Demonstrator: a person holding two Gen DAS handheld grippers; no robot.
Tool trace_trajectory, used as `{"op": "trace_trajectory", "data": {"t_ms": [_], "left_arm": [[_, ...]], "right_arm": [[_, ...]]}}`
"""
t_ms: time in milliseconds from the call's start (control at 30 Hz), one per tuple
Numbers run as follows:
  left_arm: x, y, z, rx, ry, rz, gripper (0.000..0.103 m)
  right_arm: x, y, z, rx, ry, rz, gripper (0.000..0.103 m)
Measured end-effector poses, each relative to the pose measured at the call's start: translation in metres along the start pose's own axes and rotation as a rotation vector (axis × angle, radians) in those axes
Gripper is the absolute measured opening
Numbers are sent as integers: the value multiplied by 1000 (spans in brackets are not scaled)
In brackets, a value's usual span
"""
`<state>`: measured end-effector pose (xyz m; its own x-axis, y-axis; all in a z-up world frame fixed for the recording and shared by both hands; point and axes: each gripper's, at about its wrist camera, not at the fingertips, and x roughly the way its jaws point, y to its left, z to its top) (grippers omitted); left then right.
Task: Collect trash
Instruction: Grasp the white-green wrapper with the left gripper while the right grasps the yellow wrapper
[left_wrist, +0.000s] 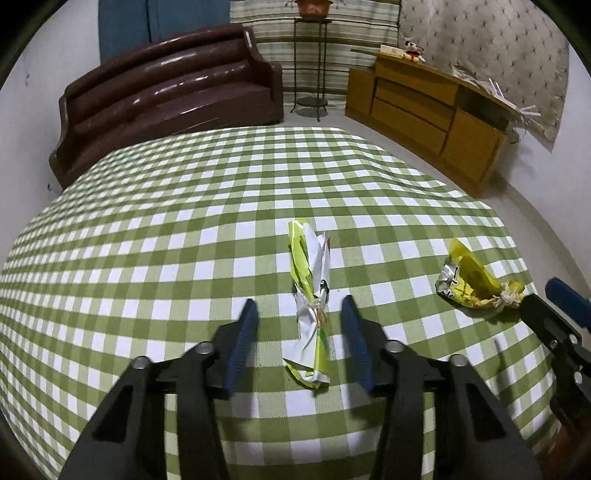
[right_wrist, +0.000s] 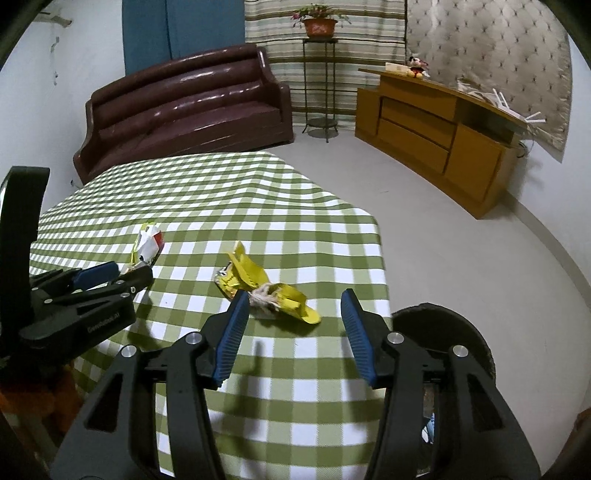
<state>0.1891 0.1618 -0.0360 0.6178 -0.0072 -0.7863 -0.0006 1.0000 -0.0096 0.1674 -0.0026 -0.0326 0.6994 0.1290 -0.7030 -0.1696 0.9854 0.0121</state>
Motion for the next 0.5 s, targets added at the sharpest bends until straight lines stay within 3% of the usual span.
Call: {"op": "trace_trajectory", "data": {"t_ms": [200,500], "left_arm": [[-2,6,-4,23,-15,2,17],[-6,31,-13,3,-15,-28,17]], "right_arm": [[12,9,6,-23,19,9,54],[28,20,15,-43,46,22,55]]}}
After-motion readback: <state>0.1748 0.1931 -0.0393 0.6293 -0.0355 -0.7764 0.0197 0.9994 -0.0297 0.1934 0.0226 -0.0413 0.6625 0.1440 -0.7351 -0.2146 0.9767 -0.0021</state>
